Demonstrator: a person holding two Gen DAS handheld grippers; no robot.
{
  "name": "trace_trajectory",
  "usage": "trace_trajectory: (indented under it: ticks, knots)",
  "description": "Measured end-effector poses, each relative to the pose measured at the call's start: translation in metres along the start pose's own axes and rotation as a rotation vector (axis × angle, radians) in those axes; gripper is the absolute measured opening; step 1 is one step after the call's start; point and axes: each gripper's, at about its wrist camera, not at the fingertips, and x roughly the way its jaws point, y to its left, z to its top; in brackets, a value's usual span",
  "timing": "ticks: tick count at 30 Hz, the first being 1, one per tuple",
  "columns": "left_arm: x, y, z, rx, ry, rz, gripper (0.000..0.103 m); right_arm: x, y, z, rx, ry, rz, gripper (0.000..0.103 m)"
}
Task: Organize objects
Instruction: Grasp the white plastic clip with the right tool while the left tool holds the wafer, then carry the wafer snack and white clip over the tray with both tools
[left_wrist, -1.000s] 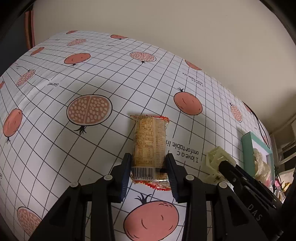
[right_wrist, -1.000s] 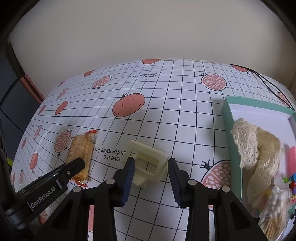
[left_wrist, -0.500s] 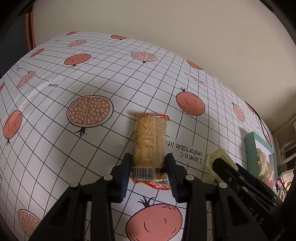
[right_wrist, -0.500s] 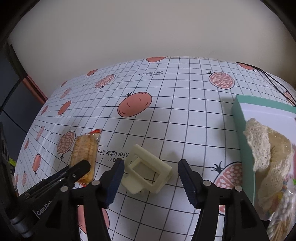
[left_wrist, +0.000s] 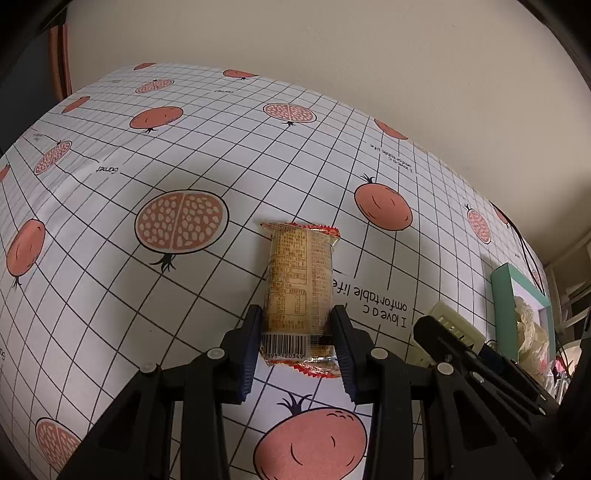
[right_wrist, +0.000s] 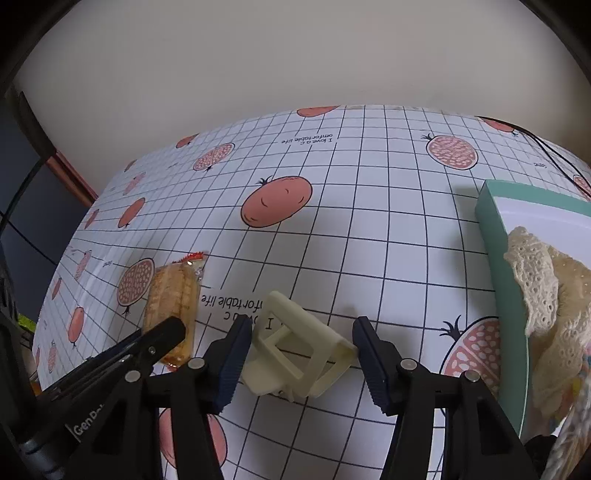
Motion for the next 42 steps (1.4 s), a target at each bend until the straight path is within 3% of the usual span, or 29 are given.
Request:
trace_trajectory:
  ticks: [2,9,11,28,42]
  knots:
    - [0.0,0.0,0.0,0.002,-0.001,0.001,0.039,-0.002,0.001,0.001,-0.001,-0.01,0.012,0.049]
    - [-0.001,0.0,-0.001,0.008,0.001,0.003,0.039,-0.006,0.006,0.002,-0.011,-0.009,0.025,0.045]
    - [-0.001,0.002,-0.001,-0.005,0.002,-0.003,0.039,-0.009,0.007,0.002,-0.009,-0.02,0.029,0.034]
    - [-0.008,0.002,0.001,-0.012,-0.011,-0.002,0.039,-0.019,0.006,0.004,-0.009,-0.025,0.041,0.034]
    - [-0.046,-0.017,0.002,-0.002,-0.081,-0.054,0.039,-0.061,0.0,0.002,-0.025,-0.073,0.032,0.034]
